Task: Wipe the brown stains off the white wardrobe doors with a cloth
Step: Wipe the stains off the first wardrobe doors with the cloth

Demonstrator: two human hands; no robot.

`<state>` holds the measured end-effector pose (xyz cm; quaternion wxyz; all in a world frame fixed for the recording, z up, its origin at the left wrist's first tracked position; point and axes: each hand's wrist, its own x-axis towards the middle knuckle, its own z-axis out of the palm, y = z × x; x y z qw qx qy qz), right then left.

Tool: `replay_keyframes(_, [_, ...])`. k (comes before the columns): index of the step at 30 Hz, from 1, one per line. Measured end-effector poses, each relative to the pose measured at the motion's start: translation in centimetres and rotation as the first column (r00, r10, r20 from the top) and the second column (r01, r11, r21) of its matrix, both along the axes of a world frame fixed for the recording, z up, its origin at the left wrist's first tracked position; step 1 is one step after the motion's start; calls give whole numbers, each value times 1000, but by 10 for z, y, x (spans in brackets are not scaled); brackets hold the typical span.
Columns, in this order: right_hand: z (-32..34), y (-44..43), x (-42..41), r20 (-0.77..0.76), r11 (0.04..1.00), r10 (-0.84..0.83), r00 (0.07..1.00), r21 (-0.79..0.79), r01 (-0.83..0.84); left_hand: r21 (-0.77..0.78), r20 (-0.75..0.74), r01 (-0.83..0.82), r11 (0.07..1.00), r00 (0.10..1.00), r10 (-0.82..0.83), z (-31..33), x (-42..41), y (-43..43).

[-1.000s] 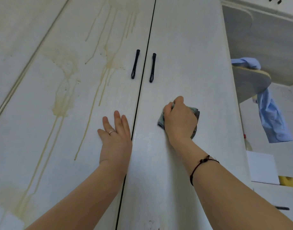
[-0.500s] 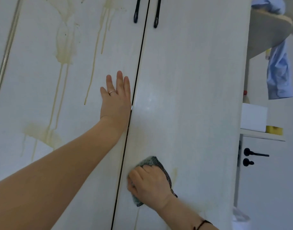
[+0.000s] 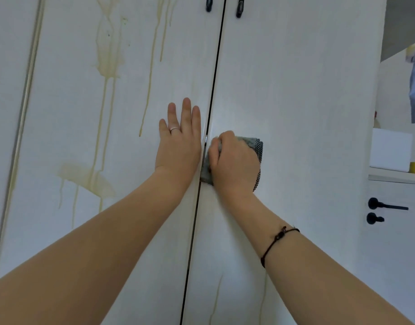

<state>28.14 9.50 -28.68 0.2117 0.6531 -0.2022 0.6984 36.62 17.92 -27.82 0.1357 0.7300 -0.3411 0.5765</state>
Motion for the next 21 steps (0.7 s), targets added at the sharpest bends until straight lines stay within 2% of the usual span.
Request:
replay_keyframes(4, [-65,2,8,-189,954,60,980,-278,-111,32,-10,17,999,1000,-17,-1,-4,4])
replay_keyframes(7, [-113,-5,-3,-334,925,25,942,-349,-148,35,-2,22,999,1000,-22,-1,-6,9])
replay_keyframes(9, [-138,-11,-18,-479,898,-29,877,-398,-187,32,19,18,999,1000,-19,-1,-4,9])
replay_keyframes(11, [-139,-18,-35,-592,851,-97,800,-467,-242,23,17,5,1000,1000,-5,-1,-4,8])
replay_keyframes(13, [-113,-24,-48,-660,832,-153,736,-488,-265,23,4,-19,1000,1000,19,0,-6,5])
replay_keyframes(15, [-68,-28,-59,-646,884,-159,747,-430,-183,26,-15,-28,999,1000,28,1,-8,2])
replay_keyframes(18, [-5,-38,-74,-391,969,-125,912,-244,28,5,-14,-44,999,999,44,-1,-7,-4])
replay_keyframes(21, [23,-45,-76,-189,988,-146,971,-75,134,-2,5,-55,998,998,55,-3,-5,-6])
